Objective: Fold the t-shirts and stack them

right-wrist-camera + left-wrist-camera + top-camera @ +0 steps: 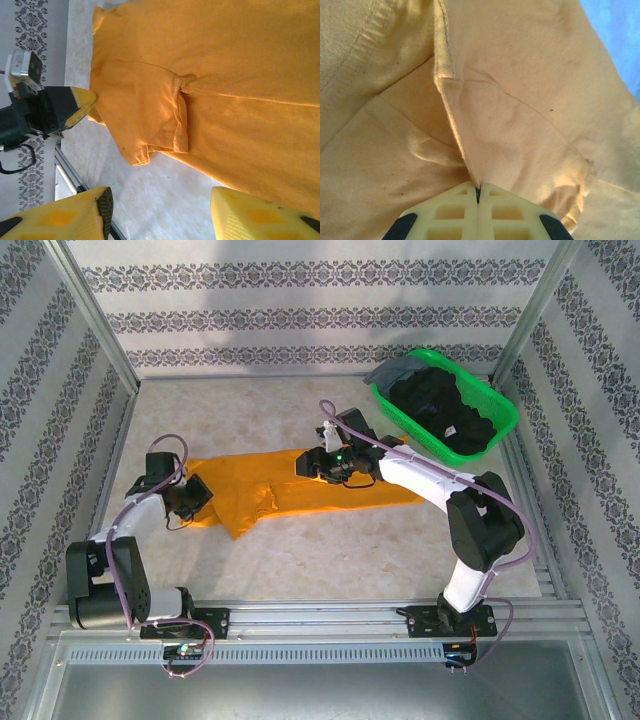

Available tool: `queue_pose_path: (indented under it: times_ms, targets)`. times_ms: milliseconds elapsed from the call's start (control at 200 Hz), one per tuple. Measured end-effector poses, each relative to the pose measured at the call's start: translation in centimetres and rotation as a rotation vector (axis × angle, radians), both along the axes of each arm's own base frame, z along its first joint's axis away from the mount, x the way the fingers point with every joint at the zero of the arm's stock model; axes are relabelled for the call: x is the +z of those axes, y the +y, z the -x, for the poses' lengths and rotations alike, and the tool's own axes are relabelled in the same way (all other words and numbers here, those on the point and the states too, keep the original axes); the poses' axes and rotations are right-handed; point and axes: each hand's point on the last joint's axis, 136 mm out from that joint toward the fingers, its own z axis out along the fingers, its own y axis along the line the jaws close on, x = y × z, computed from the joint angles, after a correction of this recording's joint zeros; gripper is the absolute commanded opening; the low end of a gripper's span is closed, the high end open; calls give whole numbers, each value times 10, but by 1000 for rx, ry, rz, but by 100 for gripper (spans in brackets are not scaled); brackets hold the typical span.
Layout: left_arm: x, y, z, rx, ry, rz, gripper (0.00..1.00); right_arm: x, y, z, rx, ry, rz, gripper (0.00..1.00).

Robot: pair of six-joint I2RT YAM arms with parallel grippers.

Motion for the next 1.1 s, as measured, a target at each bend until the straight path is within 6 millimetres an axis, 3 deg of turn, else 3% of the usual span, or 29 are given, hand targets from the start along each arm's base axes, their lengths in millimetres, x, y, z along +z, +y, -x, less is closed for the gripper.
queue_pose_path:
  times_ms: [265, 550, 984, 1044, 1099]
  targets:
    - [14, 1, -7, 63, 17, 39, 0, 0, -4, -4, -13, 0, 0, 54]
    - [33, 13, -51, 114, 29, 43, 0, -1, -5, -4, -13, 2, 1, 54]
    - [-11, 37, -92, 147, 180, -19, 0, -8, -15, -4, -35, 18, 13, 54]
    - [-16, 41, -95, 148, 191, -33, 5, -8, -17, -4, -39, 15, 18, 54]
    - [-21, 43, -95, 146, 202, -51, 17, -8, -20, -5, -51, 9, 26, 54]
